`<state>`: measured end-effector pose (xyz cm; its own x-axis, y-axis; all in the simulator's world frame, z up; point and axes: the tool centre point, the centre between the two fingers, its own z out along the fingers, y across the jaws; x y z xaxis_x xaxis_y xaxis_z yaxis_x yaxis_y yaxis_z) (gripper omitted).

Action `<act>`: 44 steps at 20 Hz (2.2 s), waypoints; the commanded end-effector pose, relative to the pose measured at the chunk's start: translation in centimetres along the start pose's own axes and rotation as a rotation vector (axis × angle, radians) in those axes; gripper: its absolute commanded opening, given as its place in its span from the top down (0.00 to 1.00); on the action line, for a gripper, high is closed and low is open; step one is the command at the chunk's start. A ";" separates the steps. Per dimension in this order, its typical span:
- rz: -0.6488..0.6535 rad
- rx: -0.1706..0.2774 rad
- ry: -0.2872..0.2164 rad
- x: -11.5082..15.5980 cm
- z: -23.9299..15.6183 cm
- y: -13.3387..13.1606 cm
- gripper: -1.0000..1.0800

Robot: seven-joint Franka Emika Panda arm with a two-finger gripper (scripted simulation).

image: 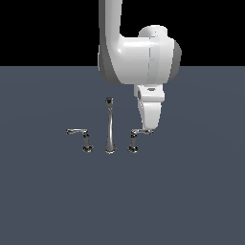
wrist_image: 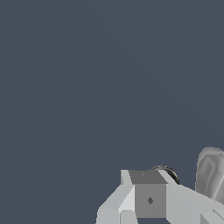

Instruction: Turn on the faucet by rotating a designated handle.

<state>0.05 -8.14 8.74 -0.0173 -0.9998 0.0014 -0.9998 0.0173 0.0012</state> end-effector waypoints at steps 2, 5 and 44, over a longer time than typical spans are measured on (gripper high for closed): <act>0.012 0.001 -0.001 0.2 0.2 -0.1 1.00; 0.012 0.001 -0.001 0.2 0.2 -0.1 1.00; 0.018 0.003 0.000 -1.9 0.2 9.6 1.00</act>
<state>-9.20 -7.94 8.55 -0.0590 -0.9982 0.0045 -0.9982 0.0589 -0.0049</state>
